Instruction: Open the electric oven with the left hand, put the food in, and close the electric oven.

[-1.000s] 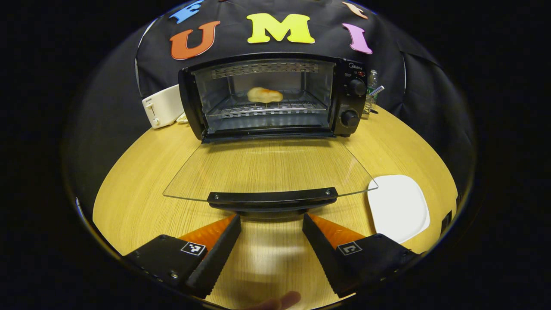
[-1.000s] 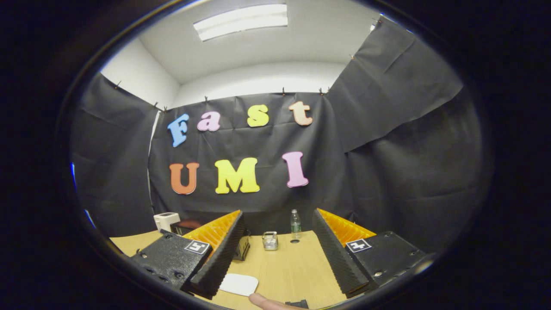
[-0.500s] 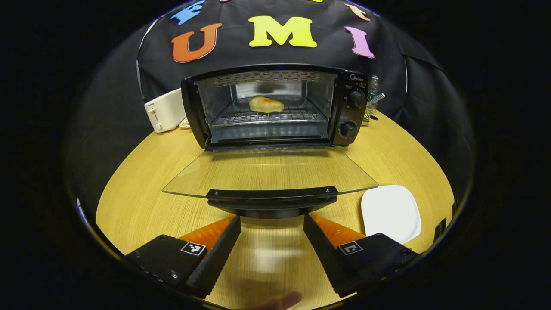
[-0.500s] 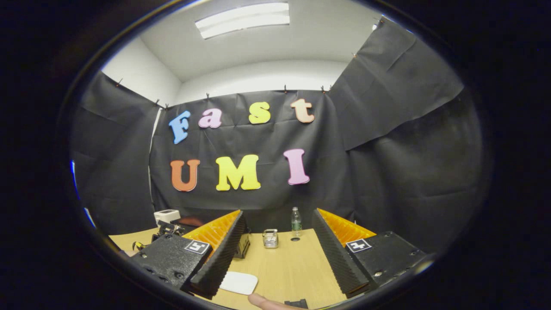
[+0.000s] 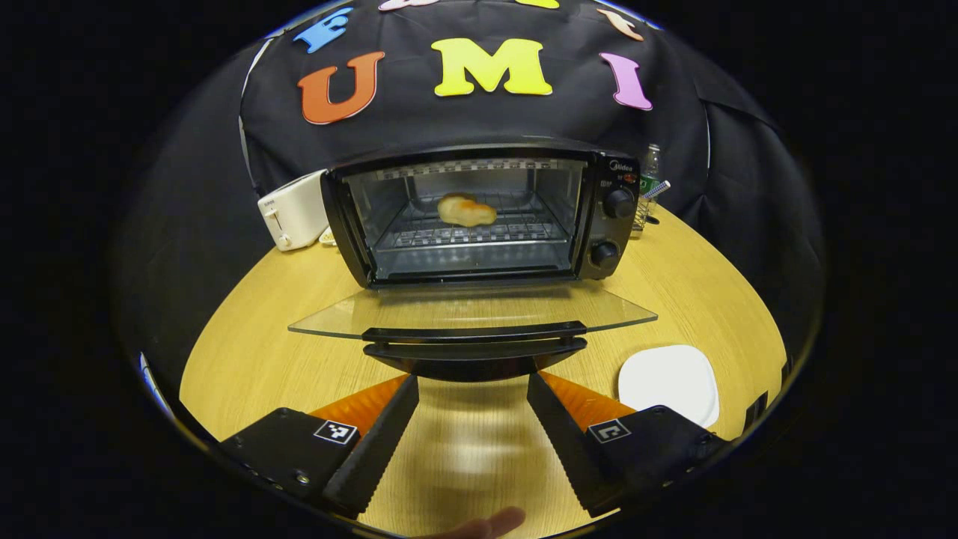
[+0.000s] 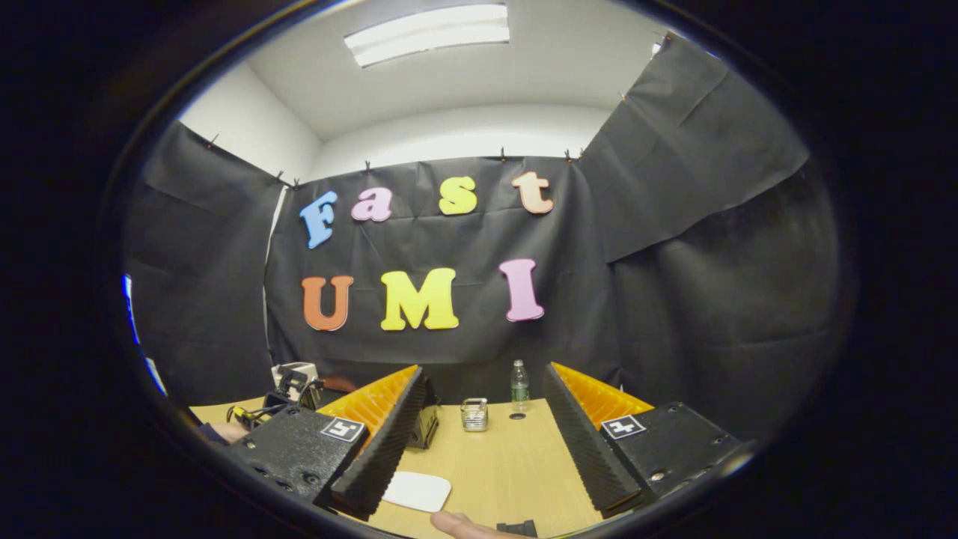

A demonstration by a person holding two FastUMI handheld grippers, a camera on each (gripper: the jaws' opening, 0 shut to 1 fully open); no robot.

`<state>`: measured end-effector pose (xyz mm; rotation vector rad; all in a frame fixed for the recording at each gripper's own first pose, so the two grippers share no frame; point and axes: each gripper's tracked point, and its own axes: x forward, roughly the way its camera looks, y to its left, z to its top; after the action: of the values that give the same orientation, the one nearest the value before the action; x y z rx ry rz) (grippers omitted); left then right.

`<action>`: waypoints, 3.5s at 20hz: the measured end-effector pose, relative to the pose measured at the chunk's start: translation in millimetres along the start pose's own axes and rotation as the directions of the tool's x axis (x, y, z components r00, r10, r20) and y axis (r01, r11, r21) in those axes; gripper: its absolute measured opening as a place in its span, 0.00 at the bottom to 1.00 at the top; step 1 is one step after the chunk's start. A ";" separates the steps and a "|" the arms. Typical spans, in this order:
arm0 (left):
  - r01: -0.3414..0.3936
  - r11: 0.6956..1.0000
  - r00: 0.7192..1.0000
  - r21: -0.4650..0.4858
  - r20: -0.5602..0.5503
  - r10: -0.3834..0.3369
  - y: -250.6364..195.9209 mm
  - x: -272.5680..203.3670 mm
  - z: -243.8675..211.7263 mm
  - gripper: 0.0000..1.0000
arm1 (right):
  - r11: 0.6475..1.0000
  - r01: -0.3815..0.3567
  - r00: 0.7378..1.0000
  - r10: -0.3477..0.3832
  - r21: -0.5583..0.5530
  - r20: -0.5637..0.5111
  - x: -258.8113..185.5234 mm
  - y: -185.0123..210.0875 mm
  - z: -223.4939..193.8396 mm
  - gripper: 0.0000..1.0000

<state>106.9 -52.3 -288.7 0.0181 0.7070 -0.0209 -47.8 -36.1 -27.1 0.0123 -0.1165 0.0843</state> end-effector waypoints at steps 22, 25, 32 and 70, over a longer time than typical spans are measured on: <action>0.033 0.999 0.968 -0.034 0.251 -0.024 46.1 -87.9 114.0 0.94 | 0.998 -0.062 0.998 0.062 -0.021 -0.017 -12.5 32.8 7.8 0.96; 0.036 0.999 0.948 -0.026 0.317 -0.026 46.7 -125.4 124.2 0.94 | 0.998 -0.064 0.998 0.064 -0.028 -0.007 -14.0 37.6 11.1 0.96; 0.031 0.996 0.863 -0.089 0.505 0.018 49.4 -210.4 152.2 0.94 | 0.998 -0.055 0.998 0.054 -0.017 -0.017 -11.6 43.3 11.4 0.96; 0.009 0.998 0.773 -0.058 0.634 0.030 51.6 -314.4 82.0 0.96 | 1.000 -0.013 0.988 0.010 -0.021 -0.156 -12.2 68.9 -12.6 0.96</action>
<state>-77.5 1.4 -21.6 -0.0404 0.0201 0.0050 -64.3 31.8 -40.5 -0.0170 0.0387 0.0954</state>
